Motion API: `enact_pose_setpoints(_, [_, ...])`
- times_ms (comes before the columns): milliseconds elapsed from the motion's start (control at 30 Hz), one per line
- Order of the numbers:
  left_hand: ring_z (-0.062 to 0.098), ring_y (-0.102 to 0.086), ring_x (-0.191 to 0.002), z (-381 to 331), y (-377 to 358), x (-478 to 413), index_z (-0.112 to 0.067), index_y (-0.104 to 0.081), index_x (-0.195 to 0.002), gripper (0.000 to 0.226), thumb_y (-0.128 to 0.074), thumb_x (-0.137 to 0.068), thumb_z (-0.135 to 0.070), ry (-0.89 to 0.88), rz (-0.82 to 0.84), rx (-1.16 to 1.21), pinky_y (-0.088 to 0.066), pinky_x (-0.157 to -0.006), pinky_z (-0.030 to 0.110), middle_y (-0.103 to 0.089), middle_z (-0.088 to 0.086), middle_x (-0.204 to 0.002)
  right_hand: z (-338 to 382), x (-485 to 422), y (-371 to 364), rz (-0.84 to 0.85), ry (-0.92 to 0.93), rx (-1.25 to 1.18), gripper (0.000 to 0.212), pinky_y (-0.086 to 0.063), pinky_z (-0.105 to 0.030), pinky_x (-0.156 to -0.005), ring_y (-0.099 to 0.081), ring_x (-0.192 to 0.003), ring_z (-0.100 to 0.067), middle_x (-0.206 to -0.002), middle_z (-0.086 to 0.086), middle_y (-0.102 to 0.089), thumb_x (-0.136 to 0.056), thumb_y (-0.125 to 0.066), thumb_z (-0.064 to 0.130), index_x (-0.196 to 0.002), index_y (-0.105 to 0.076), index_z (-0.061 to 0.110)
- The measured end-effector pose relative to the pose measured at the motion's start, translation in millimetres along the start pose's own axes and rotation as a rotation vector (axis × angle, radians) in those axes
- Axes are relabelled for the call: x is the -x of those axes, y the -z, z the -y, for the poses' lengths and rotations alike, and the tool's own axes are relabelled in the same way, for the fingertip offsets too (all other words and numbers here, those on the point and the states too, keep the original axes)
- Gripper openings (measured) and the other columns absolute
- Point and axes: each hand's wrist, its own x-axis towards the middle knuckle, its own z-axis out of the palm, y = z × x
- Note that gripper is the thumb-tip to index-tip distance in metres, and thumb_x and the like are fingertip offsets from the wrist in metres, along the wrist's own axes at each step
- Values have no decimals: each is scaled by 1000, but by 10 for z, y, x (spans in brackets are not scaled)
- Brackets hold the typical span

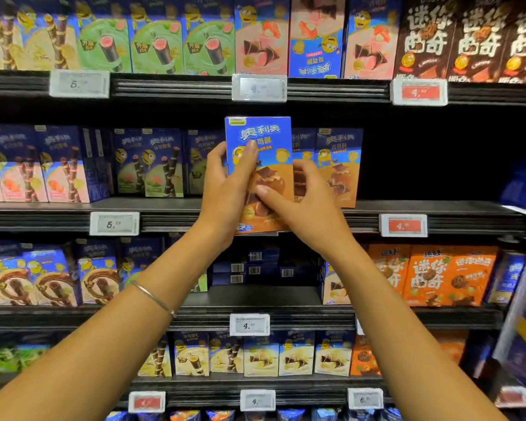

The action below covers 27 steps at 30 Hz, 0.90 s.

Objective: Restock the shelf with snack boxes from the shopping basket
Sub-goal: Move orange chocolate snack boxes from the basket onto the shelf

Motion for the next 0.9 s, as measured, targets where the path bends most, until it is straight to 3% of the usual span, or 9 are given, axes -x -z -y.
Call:
enact_pose_setpoints(133, [27,-76,-111,-13,-107,-39,-12,-45,-145,63,-55,-102,-57,48,53,25,-61,-97,50,-72,9,-128,12,-6,125,-63,4,-4,47,-54,-22,-87,-66,-101,-1,-114,9,-70,-83,-80,41,-123,-63,22])
enact_pose_setpoints(200, [25,-76,-109,-28,-121,-109,-11,-50,-142,70,-48,-101,-67,90,67,14,-61,-95,51,-72,11,-128,-20,-8,204,-99,-25,-30,46,-57,-23,-86,-68,-100,-4,-114,7,-70,-84,-79,39,-123,-63,20])
enact_pose_setpoints(300, [3,-75,-77,20,-93,-268,-10,-53,-130,37,-58,-108,-39,3,-58,-121,-60,-67,32,-71,0,-110,-81,-20,353,-166,-38,-42,46,-55,-13,-74,-69,-95,-1,-110,7,-71,-85,-80,34,-124,-61,17])
enact_pose_setpoints(367, [3,-75,-71,38,-60,-375,-12,-49,-129,29,-59,-108,-29,1,-79,-150,-60,-60,27,-70,0,-108,-131,-33,448,-198,-59,-15,48,-57,-19,-80,-69,-101,-5,-114,5,-70,-86,-79,33,-127,-60,17])
enact_pose_setpoints(500, [8,-76,-82,98,-17,-525,-17,-48,-128,26,-56,-109,-33,-18,-82,-162,-63,-80,43,-70,0,-114,-266,-41,587,-257,-83,0,49,-58,-36,-91,-68,-105,-11,-118,0,-70,-87,-79,27,-128,-57,14])
enact_pose_setpoints(633, [12,-78,-93,173,-38,-567,-17,-54,-132,31,-58,-108,-36,-82,-65,-195,-64,-73,32,-72,2,-121,-374,-40,636,-279,-99,12,52,-57,-38,-94,-65,-110,-11,-122,0,-67,-88,-78,27,-131,-54,14])
enact_pose_setpoints(700, [15,-78,-94,206,-60,-584,-16,-57,-134,34,-61,-107,-35,-93,-74,-208,-62,-66,27,-74,2,-119,-420,-47,648,-285,-107,23,53,-57,-32,-91,-64,-110,-9,-123,1,-66,-88,-77,29,-133,-53,14])
enact_pose_setpoints(800, [7,-76,-90,260,-97,-563,-13,-61,-136,37,-64,-105,-33,-157,-98,-253,-60,-64,23,-73,-1,-112,-478,-46,660,-281,-95,40,54,-50,-11,-74,-63,-107,-4,-124,3,-65,-89,-76,31,-134,-52,16])
enact_pose_setpoints(900, [14,-72,-107,317,-114,-538,-17,-62,-141,42,-67,-104,-35,-208,-112,-342,-63,-88,40,-71,2,-119,-528,-27,677,-282,-90,41,53,-49,-6,-67,-63,-104,-1,-122,6,-64,-89,-76,30,-134,-51,17])
